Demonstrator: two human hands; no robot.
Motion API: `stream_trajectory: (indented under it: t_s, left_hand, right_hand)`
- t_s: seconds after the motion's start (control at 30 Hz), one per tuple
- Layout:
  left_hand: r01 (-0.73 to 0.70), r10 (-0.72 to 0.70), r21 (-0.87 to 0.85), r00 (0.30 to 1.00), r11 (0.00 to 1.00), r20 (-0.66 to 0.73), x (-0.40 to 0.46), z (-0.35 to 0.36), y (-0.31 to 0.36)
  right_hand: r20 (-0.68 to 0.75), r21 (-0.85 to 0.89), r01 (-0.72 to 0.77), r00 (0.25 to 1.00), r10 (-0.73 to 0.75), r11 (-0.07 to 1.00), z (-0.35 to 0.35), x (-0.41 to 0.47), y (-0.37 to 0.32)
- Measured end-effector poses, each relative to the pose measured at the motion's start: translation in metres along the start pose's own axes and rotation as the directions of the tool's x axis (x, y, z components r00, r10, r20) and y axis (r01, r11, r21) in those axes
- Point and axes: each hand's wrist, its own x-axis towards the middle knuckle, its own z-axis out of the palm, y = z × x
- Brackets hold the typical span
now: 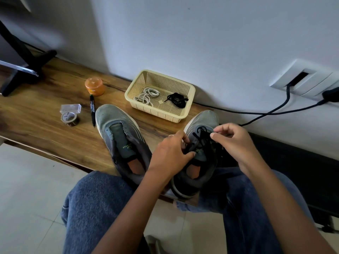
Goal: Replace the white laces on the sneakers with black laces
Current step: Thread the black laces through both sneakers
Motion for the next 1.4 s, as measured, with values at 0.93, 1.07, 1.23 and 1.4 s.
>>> stream_trajectory:
  t_s: [0.93, 1.07, 1.23, 1.4]
  left_hand:
    - [0.232, -0.234, -0.153, 0.972, 0.961, 0.004, 0.007, -0.014, -0.005]
    - [0.226, -0.230, -0.112, 0.973, 0.968, -0.020, 0.008, -0.015, -0.008]
    - [0.184, -0.184, -0.034, 0.983, 0.982, 0.007, 0.007, -0.008, -0.005]
    - [0.150, -0.155, -0.136, 0.988, 0.979, -0.023, 0.009, -0.009, -0.005]
  right_hand:
    - [-0.358, -0.568, 0.165, 0.833, -0.422, 0.807, -0.026, -0.026, 0.006]
    - [-0.332, -0.632, 0.039, 0.889, -0.315, 0.774, -0.041, -0.029, 0.004]
    - [-0.115, -0.556, 0.216, 0.937, -0.331, 0.803, -0.018, -0.032, -0.003]
    - [0.041, 0.211, 0.158, 0.985, -0.170, 0.965, 0.004, -0.046, -0.023]
